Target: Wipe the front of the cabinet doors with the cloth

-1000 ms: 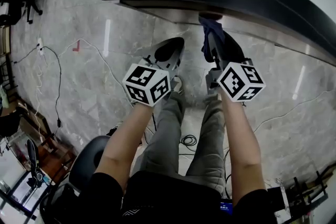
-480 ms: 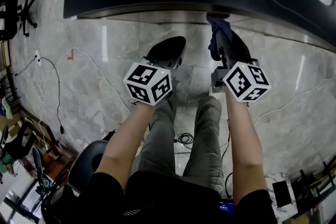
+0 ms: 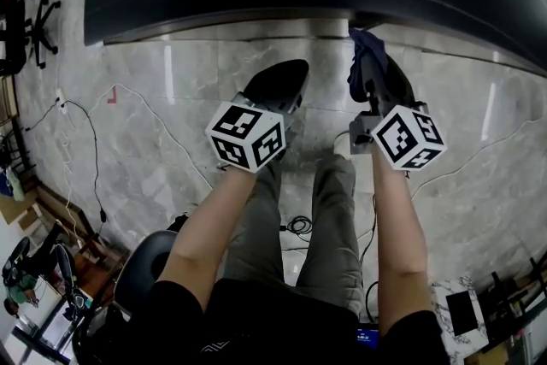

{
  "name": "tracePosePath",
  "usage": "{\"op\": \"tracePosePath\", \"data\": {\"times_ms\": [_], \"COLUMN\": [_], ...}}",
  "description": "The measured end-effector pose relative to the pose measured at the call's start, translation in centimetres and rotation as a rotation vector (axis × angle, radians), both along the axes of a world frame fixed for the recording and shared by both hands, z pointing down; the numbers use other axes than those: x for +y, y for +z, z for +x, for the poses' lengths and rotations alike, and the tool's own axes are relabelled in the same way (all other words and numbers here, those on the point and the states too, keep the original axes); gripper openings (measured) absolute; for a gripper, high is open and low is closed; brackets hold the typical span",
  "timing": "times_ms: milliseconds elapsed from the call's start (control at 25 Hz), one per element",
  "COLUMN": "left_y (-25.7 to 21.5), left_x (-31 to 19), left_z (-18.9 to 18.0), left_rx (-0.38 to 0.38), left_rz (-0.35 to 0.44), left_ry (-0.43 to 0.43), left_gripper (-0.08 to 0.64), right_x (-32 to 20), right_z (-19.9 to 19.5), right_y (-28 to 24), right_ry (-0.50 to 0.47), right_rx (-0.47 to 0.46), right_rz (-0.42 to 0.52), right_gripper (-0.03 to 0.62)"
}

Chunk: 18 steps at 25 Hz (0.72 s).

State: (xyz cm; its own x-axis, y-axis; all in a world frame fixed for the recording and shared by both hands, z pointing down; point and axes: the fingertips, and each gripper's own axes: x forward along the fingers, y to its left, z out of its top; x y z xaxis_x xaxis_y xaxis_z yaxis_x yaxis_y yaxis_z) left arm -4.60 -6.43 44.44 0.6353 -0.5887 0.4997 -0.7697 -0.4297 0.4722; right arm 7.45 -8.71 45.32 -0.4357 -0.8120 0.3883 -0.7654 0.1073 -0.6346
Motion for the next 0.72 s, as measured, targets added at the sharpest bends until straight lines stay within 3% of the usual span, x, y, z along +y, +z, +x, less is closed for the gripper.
{"op": "tracePosePath", "data": {"times_ms": [280, 720], "left_y": [0.0, 0.5], "left_x": [-0.3, 1.4], "left_z": [-2.1, -9.4], "left_rx": [0.003, -0.009], "left_rz": [0.002, -0.013], "left_ry": [-0.026, -0.115], "left_gripper": [0.009, 0.009], "right_x": [1.3, 2.4], "right_z": [-3.2, -11.4], "right_y": [0.4, 0.6], "right_ry": [-0.054, -0.186], "right_rx": [-0.019, -0.019], "right_rz": [-0.020, -0.032], "right_gripper": [0.084, 0.084]}}
